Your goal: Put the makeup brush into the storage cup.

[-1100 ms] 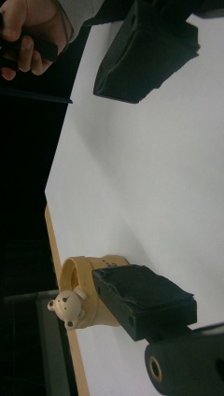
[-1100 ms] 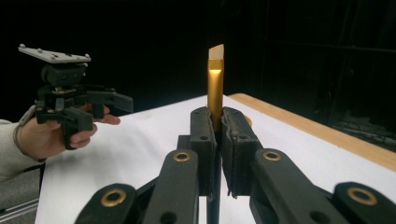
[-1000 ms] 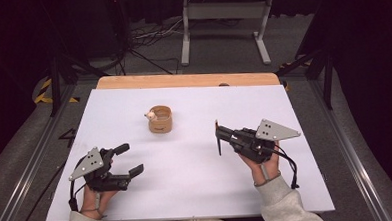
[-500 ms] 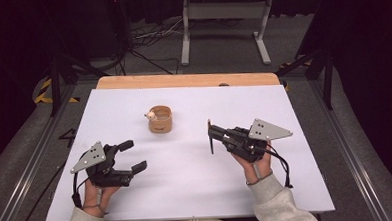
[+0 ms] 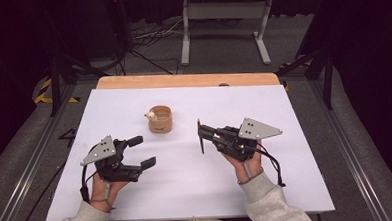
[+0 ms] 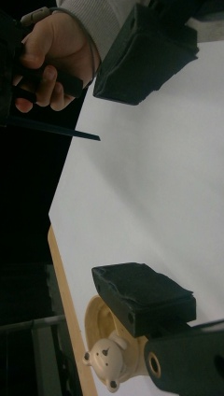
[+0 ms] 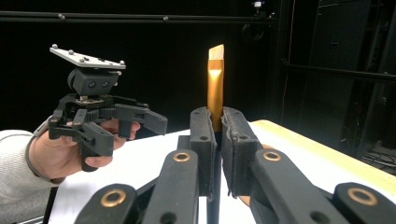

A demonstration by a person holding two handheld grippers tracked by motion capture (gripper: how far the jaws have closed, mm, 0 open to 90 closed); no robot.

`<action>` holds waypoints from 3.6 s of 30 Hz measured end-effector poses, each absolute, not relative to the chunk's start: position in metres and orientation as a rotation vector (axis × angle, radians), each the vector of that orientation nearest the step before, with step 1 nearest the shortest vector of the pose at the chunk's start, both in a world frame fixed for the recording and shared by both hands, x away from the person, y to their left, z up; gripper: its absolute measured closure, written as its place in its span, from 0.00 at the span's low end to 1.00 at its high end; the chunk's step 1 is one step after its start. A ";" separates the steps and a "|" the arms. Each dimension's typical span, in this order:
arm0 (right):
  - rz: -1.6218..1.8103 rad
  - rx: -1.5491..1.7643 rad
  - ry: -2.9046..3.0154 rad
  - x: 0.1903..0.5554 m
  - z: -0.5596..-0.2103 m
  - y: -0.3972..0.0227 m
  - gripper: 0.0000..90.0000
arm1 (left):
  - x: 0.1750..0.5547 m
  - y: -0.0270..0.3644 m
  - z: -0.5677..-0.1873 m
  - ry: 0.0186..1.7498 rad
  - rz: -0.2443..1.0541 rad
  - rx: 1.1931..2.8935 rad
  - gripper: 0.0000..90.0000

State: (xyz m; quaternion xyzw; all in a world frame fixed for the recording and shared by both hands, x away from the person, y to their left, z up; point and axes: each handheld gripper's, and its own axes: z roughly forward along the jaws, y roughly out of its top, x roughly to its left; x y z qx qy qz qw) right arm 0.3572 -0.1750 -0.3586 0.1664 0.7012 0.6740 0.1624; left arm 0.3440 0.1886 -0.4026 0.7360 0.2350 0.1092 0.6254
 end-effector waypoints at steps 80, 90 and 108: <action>1.953 0.487 2.008 0.351 -0.372 -0.139 0.84 | 0.354 0.107 -0.387 0.431 0.218 1.759 0.92; 1.923 0.502 2.008 0.348 -0.367 -0.148 0.45 | 0.358 0.113 -0.385 0.468 0.220 1.753 0.92; 1.817 0.632 1.974 0.346 -0.364 -0.190 0.05 | 0.374 0.124 -0.369 0.504 0.278 1.778 0.92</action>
